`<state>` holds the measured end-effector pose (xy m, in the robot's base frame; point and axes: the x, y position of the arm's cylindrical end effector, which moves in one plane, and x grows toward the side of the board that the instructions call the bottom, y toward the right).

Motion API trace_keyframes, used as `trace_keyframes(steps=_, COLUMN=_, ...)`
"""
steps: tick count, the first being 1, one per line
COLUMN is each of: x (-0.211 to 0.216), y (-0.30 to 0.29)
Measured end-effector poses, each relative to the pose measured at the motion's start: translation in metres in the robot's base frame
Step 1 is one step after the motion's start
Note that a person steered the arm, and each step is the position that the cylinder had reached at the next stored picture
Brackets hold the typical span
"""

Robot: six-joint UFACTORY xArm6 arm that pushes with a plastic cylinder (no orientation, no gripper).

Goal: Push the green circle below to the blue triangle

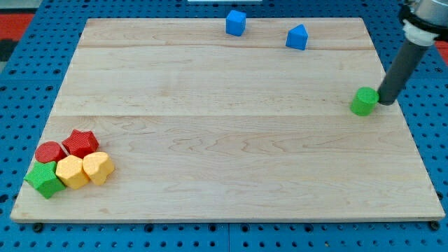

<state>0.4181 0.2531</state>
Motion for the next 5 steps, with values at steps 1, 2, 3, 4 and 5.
trace_keyframes(steps=1, x=0.000, y=-0.032)
trace_keyframes(steps=2, x=0.000, y=-0.060)
trace_keyframes(steps=3, x=0.000, y=-0.101)
trace_keyframes(steps=4, x=0.002, y=-0.152)
trace_keyframes(steps=5, x=0.011, y=-0.199)
